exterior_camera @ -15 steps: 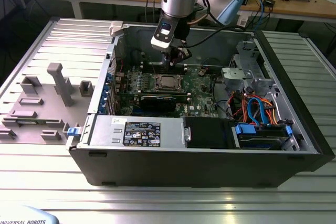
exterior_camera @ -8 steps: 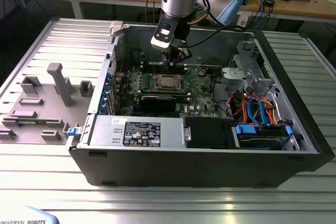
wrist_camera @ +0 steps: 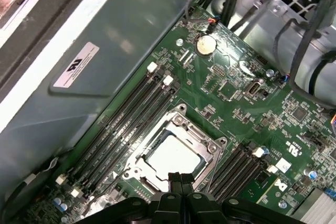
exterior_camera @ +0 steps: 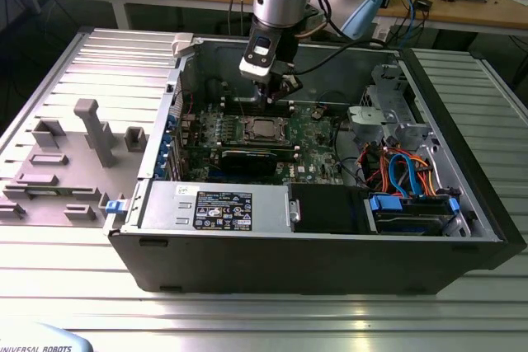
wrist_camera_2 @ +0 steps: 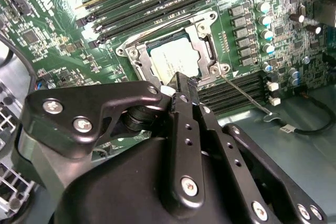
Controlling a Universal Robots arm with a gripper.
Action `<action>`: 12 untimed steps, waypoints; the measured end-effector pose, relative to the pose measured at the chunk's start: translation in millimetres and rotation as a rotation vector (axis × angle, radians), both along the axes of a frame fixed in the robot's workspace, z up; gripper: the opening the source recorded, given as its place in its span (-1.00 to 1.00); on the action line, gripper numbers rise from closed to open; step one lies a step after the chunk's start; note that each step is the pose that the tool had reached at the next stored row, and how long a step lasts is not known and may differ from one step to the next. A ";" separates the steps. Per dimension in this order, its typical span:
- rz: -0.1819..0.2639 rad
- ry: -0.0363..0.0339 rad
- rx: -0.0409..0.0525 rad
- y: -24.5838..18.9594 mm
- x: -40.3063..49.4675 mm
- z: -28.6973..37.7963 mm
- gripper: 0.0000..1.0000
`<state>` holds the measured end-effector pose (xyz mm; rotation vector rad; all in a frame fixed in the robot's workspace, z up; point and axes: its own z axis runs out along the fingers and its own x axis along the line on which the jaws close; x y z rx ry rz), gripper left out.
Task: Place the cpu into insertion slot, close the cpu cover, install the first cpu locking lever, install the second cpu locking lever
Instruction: 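Install the first cpu locking lever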
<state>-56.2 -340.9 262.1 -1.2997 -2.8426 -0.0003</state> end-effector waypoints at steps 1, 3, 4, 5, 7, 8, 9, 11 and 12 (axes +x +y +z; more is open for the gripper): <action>0.019 -0.0001 -0.0001 0.0 -0.1 0.0 -0.79; 0.042 -0.0001 0.0000 0.0 -0.2 0.0 -0.79; 0.045 -0.0001 0.0000 0.0 -0.2 0.0 -0.79; 0.046 -0.0001 0.0000 0.0 -0.2 0.0 -0.79; 0.046 -0.0001 0.0000 0.0 -0.2 0.0 -0.79; 0.046 0.0000 0.0000 0.0 -0.2 0.0 -0.79; 0.046 -0.0001 0.0000 0.0 -0.2 0.0 -0.79; 0.046 -0.0001 0.0000 0.0 -0.2 0.0 -0.79; 0.046 -0.0001 0.0000 0.0 -0.2 0.0 -0.79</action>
